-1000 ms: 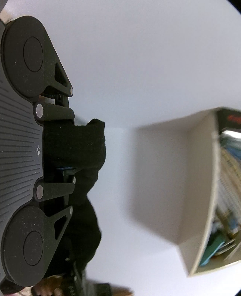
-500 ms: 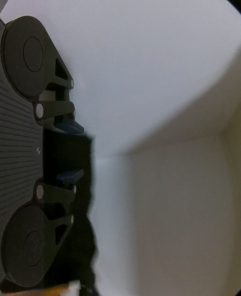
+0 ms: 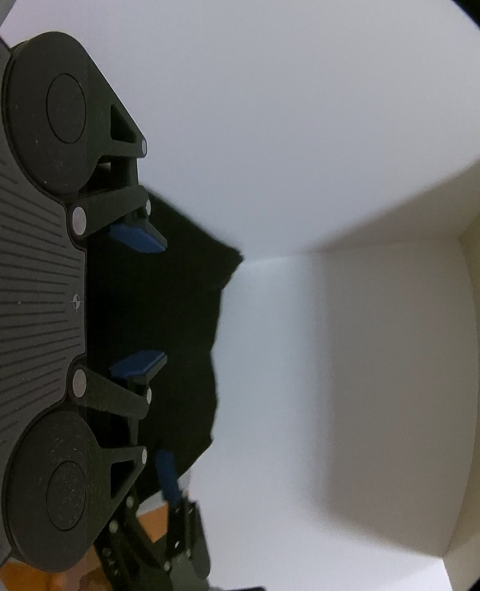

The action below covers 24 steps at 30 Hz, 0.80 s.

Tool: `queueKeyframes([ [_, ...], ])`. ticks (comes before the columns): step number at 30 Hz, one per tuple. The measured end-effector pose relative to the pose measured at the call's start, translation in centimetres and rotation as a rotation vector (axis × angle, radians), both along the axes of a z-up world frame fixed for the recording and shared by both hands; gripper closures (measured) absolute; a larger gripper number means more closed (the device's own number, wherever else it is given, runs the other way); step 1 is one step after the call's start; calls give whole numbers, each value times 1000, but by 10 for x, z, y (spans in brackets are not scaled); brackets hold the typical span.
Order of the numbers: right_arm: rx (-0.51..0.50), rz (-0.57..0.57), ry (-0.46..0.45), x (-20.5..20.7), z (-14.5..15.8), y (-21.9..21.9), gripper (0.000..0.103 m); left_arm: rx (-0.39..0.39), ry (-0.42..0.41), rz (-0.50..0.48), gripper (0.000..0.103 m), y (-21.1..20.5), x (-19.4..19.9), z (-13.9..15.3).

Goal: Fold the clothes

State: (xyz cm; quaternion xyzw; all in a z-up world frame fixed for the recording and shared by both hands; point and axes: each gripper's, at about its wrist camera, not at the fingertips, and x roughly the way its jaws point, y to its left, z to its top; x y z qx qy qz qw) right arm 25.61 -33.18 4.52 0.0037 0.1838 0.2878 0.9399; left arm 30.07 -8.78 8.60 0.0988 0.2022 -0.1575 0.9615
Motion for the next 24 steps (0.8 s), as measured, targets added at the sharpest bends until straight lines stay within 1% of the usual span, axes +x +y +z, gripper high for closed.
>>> queueKeyframes([
  [2,-3,8,10,1,-5,7,37,-6,7,-17,34,-2,-10,-14],
  [3,-4,12,17,1,-7,11,43,-12,16,-22,34,-4,-13,-21],
  [4,-34,-9,53,8,-12,16,50,-18,26,-28,34,-5,-16,-28],
  [5,-51,-13,50,7,-14,17,59,-27,34,-20,34,-5,-16,-36],
  [8,-95,-19,22,1,-18,20,59,-38,58,9,34,-4,-11,-52],
  [10,-125,-23,4,-3,-21,22,57,-67,57,28,34,4,-12,-58],
  [12,-144,-1,13,-2,-25,27,41,-112,62,46,33,11,-12,-63],
  [14,-167,9,10,-2,-32,31,38,-149,66,60,32,16,-10,-68],
  [16,-196,4,7,-1,-38,37,33,-146,63,53,31,18,-14,-73],
  [17,-191,4,7,-3,-38,37,29,-143,60,49,31,19,-16,-75],
  [19,-186,-3,26,0,-37,40,27,-145,56,38,30,19,-15,-76],
  [21,-214,-9,20,-1,-38,45,21,-153,70,32,28,21,-18,-76],
  [24,-258,-18,9,-2,-39,53,20,-141,78,27,28,20,-15,-79],
])
